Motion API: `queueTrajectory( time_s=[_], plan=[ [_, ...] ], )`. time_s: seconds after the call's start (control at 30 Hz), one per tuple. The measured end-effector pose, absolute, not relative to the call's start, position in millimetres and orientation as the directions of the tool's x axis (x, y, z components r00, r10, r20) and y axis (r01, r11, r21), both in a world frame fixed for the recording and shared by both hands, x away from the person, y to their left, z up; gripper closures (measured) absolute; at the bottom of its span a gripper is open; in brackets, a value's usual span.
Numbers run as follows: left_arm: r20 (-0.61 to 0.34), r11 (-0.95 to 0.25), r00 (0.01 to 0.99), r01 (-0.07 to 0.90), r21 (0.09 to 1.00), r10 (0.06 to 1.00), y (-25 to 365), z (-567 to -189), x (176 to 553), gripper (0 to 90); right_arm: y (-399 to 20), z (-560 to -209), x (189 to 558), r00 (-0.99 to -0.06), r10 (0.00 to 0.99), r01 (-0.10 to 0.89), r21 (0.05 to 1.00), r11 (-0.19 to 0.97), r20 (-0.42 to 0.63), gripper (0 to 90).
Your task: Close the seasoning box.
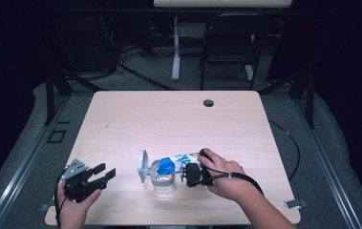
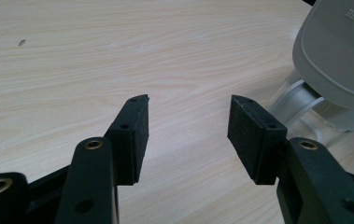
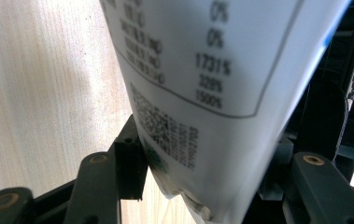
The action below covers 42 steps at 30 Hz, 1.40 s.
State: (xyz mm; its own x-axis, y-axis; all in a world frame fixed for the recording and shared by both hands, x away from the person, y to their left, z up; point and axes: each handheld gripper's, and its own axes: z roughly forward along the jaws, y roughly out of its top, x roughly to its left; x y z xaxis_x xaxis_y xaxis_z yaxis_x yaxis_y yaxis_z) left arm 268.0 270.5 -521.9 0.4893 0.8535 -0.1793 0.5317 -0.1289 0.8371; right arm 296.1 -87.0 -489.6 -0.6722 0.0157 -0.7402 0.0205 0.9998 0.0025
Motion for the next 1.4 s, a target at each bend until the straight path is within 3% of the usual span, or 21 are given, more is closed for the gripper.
queueTrajectory(
  time_s=[1.4],
  plan=[
    [-0.180, -0.130, 0.489, 0.534, 0.836, 0.854, 270.6, -522.7, 268.2, 48.6, -82.8, -486.6, 295.8, -0.635, -0.073, -0.018, -0.080, 0.997, -0.769, 47.5]
  ],
)
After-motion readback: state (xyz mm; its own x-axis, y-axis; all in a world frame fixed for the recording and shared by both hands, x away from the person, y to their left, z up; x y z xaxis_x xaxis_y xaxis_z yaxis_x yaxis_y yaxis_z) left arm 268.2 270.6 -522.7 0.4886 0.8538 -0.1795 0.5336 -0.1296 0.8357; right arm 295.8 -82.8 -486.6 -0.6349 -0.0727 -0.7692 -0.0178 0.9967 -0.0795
